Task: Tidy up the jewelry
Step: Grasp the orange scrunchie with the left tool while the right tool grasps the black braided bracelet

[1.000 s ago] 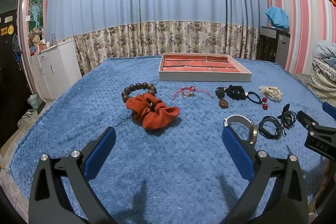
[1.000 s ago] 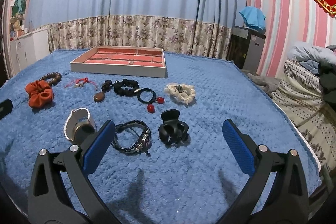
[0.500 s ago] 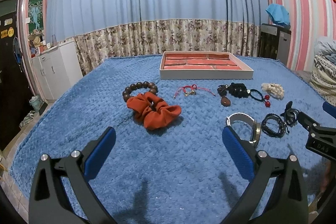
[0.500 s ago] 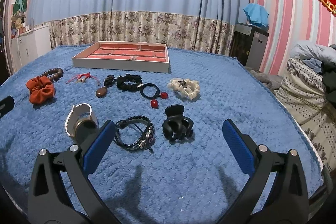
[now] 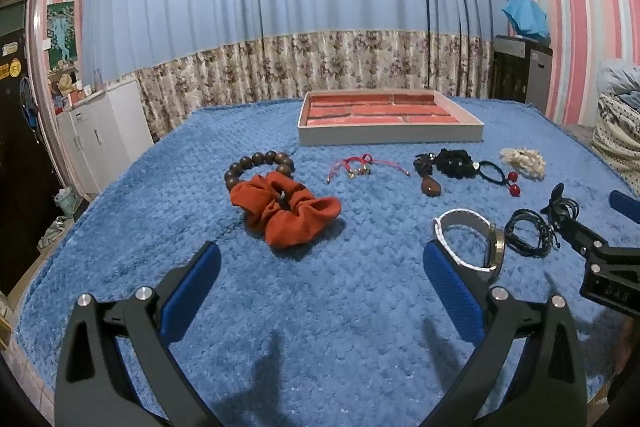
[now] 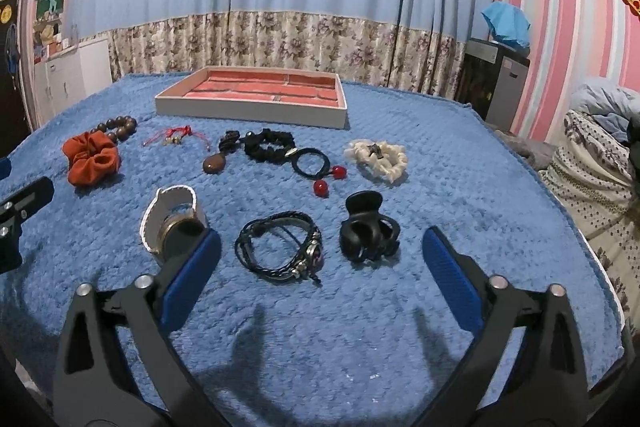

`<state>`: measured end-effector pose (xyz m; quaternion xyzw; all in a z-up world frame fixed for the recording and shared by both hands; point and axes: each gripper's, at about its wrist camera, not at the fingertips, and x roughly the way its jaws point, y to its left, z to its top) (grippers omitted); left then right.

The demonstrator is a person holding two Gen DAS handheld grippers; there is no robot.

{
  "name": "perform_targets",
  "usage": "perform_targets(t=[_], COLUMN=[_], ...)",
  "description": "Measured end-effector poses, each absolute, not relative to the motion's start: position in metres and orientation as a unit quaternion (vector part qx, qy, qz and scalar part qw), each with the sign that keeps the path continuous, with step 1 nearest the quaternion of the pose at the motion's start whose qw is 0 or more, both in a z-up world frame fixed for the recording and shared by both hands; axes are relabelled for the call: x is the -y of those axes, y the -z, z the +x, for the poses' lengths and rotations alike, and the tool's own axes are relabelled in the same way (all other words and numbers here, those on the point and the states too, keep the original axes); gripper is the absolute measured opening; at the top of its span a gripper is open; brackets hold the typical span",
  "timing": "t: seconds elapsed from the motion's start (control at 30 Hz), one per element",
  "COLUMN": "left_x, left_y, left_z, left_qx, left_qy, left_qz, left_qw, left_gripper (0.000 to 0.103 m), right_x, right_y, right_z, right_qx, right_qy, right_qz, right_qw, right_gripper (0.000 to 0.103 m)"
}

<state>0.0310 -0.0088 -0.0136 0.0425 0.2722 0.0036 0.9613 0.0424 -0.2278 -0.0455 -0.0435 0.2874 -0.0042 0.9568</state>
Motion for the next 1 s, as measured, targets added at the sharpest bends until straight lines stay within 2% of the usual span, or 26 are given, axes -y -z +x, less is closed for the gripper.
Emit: perform_targets(t=[0.2, 0.5, 0.63, 0.93, 1.0], left_x=[0.003, -0.021, -0.030, -0.044, -0.047], left_y=[0.009, -0.002, 0.005, 0.009, 0.010], left_z=[0.053, 0.091, 0.108, 0.133, 0.140], left_qx=[-0.312, -0.324, -0.342, -0.352, -0.357], left_qy=[0.009, 0.005, 0.004, 0.012, 0.012], left_qz=[0.052, 0.029, 0.029, 0.028, 0.027], left_qw=[0.949, 0.946, 0.939, 0.935, 0.934], left_gripper=[0.099, 0.099, 0.099, 0.098, 0.098], right_x=[0.225, 0.225, 0.229, 0.237, 0.236], right_y=[0.051, 0.063, 0.070, 0.078, 0.080], right_z=[0.058, 0.081, 0.091, 0.114, 0.118], right_qx=[-0.317, -0.367, -0.388, -0.421, -0.427], right_qy=[-0.010, -0.026, -0.026, -0.021, -0.023], right_qz=[-0.031, -0.019, -0.007, 0.013, 0.016], right_qw=[0.948, 0.930, 0.921, 0.906, 0.904], right_gripper=[0.070, 0.050, 0.046, 0.044, 0.037])
